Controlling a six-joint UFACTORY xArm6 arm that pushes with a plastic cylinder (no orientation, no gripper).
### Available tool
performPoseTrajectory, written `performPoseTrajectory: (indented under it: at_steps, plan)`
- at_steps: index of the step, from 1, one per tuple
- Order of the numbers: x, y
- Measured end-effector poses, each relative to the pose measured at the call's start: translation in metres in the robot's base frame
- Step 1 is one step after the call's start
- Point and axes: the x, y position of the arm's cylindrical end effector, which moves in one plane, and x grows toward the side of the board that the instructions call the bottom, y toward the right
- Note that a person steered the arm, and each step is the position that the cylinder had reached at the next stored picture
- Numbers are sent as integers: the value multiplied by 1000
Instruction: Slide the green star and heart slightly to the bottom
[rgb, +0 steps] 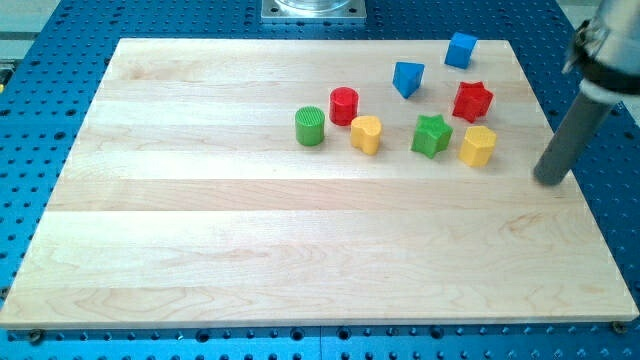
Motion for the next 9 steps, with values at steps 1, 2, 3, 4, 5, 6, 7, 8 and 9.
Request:
performPoseTrajectory:
  at_steps: [1, 2, 3, 4, 5, 6, 7, 8, 9]
  plan:
    - [-42, -28]
    - [-65, -66]
    - [-67, -98]
    - [-67, -118]
    - [-67, -129]
    - [-67, -135]
    - [-71, -135]
    - [-75, -164]
    - [-72, -191]
